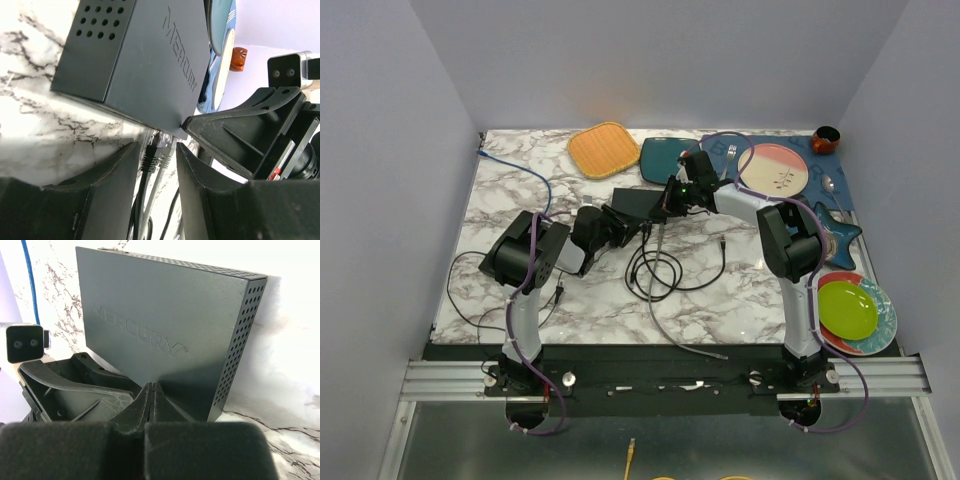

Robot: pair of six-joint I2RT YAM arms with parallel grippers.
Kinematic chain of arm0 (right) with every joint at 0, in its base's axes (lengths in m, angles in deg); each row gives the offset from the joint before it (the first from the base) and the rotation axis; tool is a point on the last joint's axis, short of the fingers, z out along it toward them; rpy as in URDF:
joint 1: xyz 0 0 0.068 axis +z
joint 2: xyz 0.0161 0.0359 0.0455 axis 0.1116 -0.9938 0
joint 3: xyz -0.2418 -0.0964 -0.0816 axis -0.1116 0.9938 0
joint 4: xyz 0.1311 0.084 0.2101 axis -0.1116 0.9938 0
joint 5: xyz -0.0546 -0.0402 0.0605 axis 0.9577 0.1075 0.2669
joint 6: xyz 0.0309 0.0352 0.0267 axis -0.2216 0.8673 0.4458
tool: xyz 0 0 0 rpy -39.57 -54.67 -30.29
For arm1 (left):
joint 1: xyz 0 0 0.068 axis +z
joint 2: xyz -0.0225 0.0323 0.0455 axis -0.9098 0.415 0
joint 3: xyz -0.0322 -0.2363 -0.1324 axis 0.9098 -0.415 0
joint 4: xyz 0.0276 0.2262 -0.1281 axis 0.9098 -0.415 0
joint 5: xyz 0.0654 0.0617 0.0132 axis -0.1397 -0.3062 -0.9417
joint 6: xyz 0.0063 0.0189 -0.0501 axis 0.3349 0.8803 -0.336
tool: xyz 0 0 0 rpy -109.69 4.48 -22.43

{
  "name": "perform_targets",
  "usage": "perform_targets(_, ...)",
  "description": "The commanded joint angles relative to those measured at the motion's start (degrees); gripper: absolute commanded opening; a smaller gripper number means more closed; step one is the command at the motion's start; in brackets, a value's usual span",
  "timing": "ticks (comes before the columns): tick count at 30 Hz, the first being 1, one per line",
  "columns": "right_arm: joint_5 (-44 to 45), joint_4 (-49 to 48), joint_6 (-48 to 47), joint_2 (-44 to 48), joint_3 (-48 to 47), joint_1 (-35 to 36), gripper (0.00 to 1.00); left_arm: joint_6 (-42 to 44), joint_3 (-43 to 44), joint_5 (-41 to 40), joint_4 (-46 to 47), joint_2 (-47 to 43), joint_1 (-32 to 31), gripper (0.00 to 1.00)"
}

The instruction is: Pull the plug from the switch port

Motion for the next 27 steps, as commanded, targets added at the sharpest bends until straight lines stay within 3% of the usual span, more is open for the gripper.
perform_targets(1,0.8,4.6,-0.8,-2.3,1.0,0.1,0.01,1.9,0.3,-1.6,-5.5,3.2,0.0,0.51)
perform_targets(13,0.7,4.5,-0.8,-2.4,0.9,0.1,0.01,2.5,2.6,-1.7,-8.8,3.5,-1.6,0.49)
perform_targets(27,0.6,4.5,-0.8,-2.2,1.3,0.1,0.01,2.1,4.7,-1.2,-11.8,3.9,-2.0,0.32)
